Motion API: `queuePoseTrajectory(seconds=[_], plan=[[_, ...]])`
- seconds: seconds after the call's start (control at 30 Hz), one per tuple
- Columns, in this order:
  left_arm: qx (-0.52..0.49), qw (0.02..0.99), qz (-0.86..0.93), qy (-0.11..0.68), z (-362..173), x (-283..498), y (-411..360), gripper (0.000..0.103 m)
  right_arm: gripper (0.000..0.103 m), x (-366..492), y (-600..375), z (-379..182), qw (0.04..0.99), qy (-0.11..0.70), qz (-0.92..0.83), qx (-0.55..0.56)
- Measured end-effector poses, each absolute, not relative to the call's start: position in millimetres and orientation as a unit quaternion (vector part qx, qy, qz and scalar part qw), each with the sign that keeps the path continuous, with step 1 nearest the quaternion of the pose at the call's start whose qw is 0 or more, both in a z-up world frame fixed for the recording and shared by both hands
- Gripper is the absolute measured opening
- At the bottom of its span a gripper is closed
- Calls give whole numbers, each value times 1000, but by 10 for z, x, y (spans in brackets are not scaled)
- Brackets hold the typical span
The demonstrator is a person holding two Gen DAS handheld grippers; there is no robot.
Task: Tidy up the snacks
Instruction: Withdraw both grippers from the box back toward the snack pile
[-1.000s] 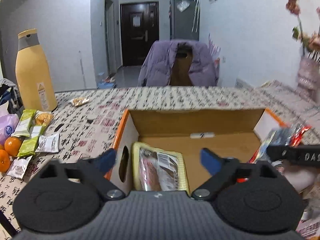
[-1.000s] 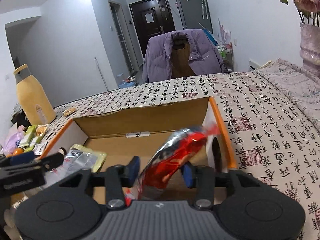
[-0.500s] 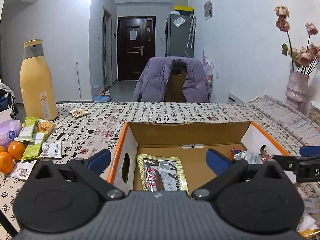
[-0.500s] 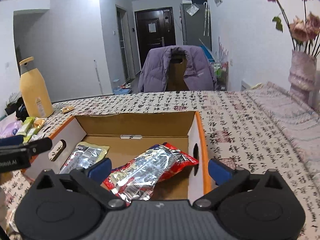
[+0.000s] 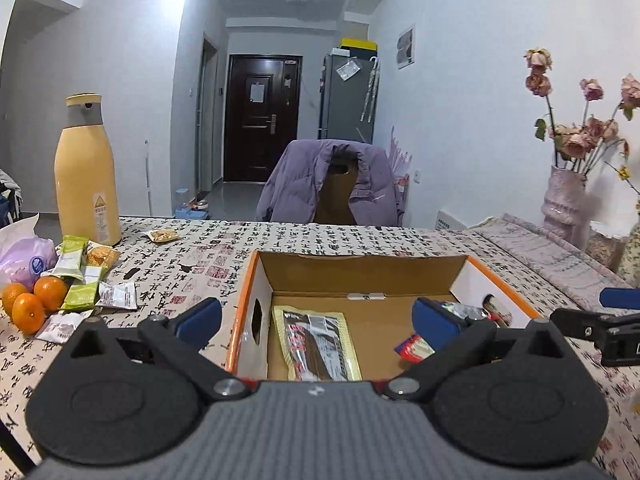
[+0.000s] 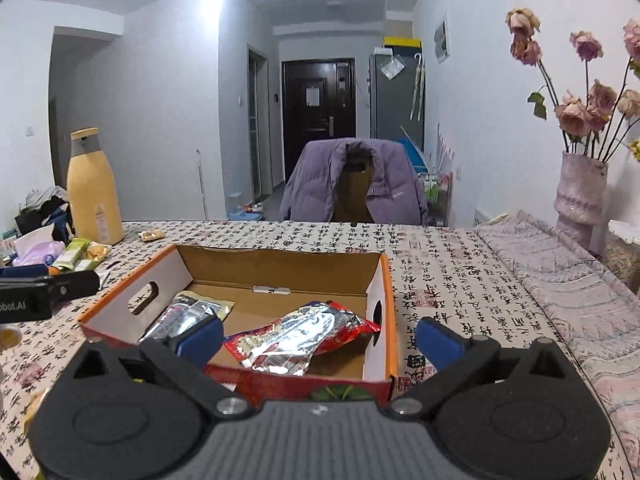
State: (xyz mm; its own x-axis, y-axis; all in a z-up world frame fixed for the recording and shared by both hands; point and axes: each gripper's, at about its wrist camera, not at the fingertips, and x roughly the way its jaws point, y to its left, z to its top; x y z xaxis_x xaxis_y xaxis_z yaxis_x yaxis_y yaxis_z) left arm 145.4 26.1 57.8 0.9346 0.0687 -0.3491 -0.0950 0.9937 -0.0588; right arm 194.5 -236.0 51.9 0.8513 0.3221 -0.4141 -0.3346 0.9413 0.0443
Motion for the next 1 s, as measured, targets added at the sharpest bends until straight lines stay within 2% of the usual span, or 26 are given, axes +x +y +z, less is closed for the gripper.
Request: queuePoseTrajectory(seconds=[0.67, 1.0], plan=[[-66, 975, 29, 211, 45, 646, 294, 103, 103, 1097, -2737, -31, 961, 224, 162, 9], [-54, 972, 34, 224, -77, 550, 270, 103, 103, 918, -2666, -169, 957, 231, 173, 0]])
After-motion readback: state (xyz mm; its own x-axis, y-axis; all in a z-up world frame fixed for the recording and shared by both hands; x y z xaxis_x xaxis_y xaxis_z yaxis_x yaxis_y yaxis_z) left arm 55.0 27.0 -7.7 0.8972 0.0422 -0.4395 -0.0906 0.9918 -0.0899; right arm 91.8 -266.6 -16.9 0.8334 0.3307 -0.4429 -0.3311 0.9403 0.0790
